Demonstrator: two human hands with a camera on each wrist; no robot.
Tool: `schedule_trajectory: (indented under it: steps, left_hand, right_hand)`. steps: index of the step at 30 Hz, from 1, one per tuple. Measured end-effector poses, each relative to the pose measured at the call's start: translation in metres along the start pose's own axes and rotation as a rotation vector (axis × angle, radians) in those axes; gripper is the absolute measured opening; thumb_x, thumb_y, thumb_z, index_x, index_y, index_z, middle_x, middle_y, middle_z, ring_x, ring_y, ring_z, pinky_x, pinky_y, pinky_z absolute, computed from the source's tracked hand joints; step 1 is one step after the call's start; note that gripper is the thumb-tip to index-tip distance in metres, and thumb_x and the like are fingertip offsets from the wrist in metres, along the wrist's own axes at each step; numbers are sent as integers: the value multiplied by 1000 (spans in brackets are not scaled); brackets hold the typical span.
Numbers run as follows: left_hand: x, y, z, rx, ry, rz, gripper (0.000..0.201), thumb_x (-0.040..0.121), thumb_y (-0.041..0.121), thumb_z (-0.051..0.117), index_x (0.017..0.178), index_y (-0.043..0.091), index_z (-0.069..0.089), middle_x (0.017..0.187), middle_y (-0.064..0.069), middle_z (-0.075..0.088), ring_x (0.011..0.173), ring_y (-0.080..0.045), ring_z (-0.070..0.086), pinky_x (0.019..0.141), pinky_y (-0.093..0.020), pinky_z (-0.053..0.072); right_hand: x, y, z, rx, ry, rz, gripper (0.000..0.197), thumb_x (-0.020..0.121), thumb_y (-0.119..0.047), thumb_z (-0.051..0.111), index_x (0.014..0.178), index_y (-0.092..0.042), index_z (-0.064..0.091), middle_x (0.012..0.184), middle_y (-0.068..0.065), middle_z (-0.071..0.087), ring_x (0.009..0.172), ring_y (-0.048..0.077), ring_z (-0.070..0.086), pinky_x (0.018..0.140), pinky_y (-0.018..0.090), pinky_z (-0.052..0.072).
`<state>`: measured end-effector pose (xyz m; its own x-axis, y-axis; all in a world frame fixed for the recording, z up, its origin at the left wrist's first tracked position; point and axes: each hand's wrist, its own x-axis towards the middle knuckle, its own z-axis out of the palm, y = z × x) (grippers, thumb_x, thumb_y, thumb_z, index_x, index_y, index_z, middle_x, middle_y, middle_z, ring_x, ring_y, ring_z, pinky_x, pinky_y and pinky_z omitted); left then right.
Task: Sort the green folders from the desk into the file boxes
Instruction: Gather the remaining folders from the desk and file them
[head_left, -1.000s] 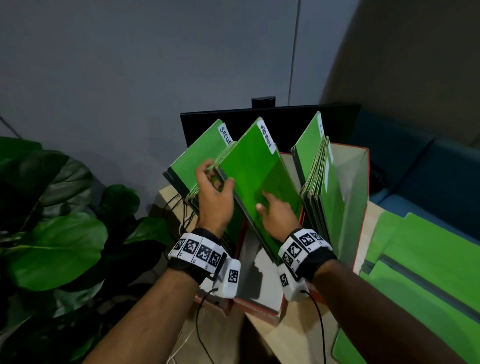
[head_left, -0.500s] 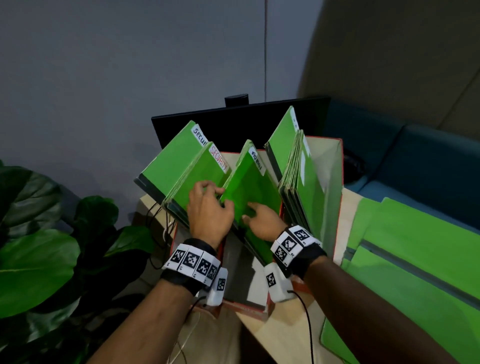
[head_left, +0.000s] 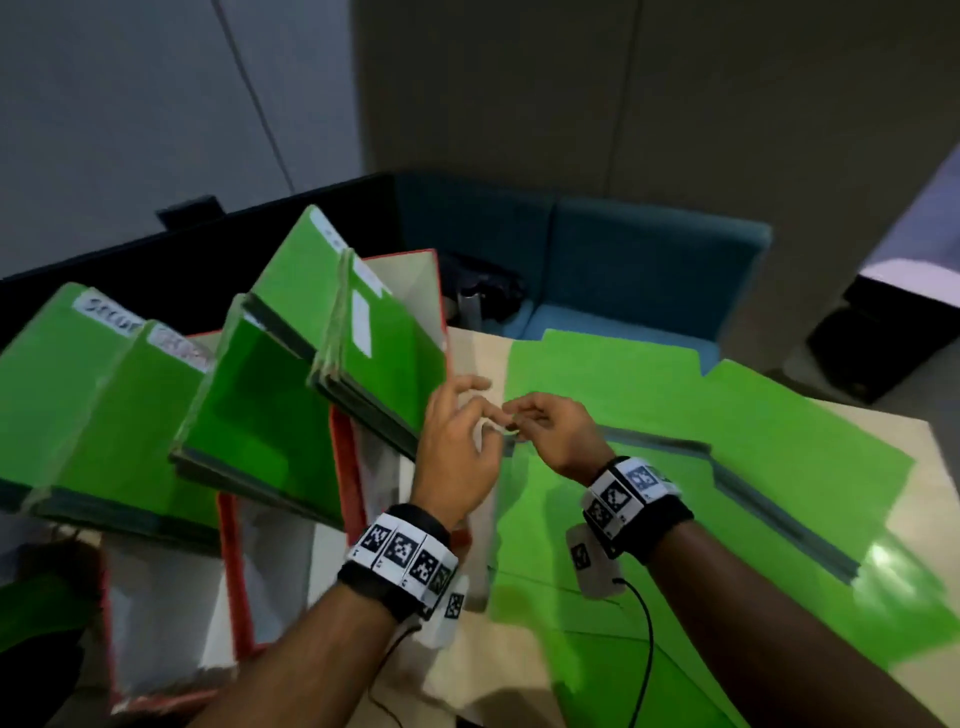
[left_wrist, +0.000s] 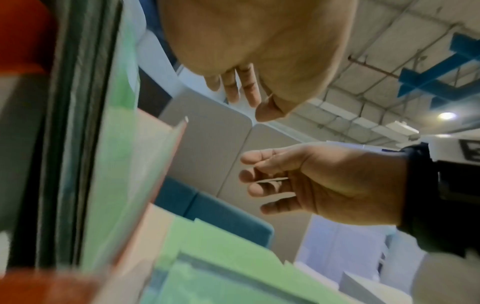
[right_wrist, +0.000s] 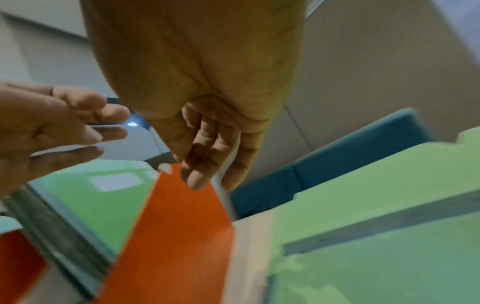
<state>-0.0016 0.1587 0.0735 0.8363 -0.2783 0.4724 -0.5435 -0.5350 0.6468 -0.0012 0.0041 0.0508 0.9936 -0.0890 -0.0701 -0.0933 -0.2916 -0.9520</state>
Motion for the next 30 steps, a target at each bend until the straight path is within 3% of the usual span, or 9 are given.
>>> schedule_trajectory:
  steps: [3,7,10,15,18,22,25,28,30]
  left_hand:
    - [-16,0,50,-71,-228,-108,23,79,-2,61,83,20,65,118,3,51,117,-9,48,106,-26,36]
    - [-31,3,90,-40,-502,-176,23,87,4,59,95,25,64,124,8,42,124,-8,41,108,-13,20]
    - [-33,8,108,-38,-610,-163,25,88,7,58,99,28,61,125,9,41,123,-6,39,112,-20,23]
    - [-43,17,142,62,-781,-136,29,89,11,62,114,27,61,133,8,45,126,-11,43,110,-21,26]
    - [-63,15,160,149,-944,-191,43,87,15,66,128,26,55,146,4,41,132,-17,43,112,-26,29]
    - [-90,14,171,347,-1223,-151,72,82,20,73,144,27,38,161,-8,13,145,-33,22,117,-41,27]
    - [-101,13,170,419,-1285,-71,95,77,24,79,152,29,19,162,-8,1,147,-37,10,119,-44,23]
    - [-106,8,168,421,-1267,-75,111,75,25,81,153,35,2,162,-4,-2,148,-33,9,118,-46,24]
    - [-107,8,168,419,-1205,-74,114,75,30,80,152,38,-3,162,-1,-4,148,-30,9,118,-49,23]
  right_hand:
    - [-22,47,-46,-339,28,76,19,91,-6,57,107,-8,67,100,9,72,82,17,65,69,20,47]
    - [-56,100,-91,-615,-46,245,28,92,-13,52,115,-17,67,116,4,68,105,20,63,89,26,46]
    - [-80,124,-121,-691,0,410,32,93,-15,51,122,-21,63,128,5,61,113,21,58,94,30,45]
    - [-116,154,-144,-678,131,760,48,93,-16,52,139,-11,38,130,16,56,111,30,59,82,33,49]
    - [-129,162,-141,-587,163,812,63,92,-18,58,144,-4,25,130,20,53,114,32,57,85,34,47]
    - [-129,165,-135,-353,266,880,79,87,-30,68,145,-4,21,134,20,51,114,34,56,87,38,50]
    - [-128,168,-133,-271,245,944,67,84,-36,70,130,2,42,115,18,58,100,31,58,74,33,47]
    - [-128,169,-137,-199,232,913,35,85,-36,69,87,-4,55,71,3,48,63,19,50,62,28,45]
    - [-127,162,-140,-141,218,877,28,88,-32,65,88,-6,55,70,2,48,63,16,51,54,27,46]
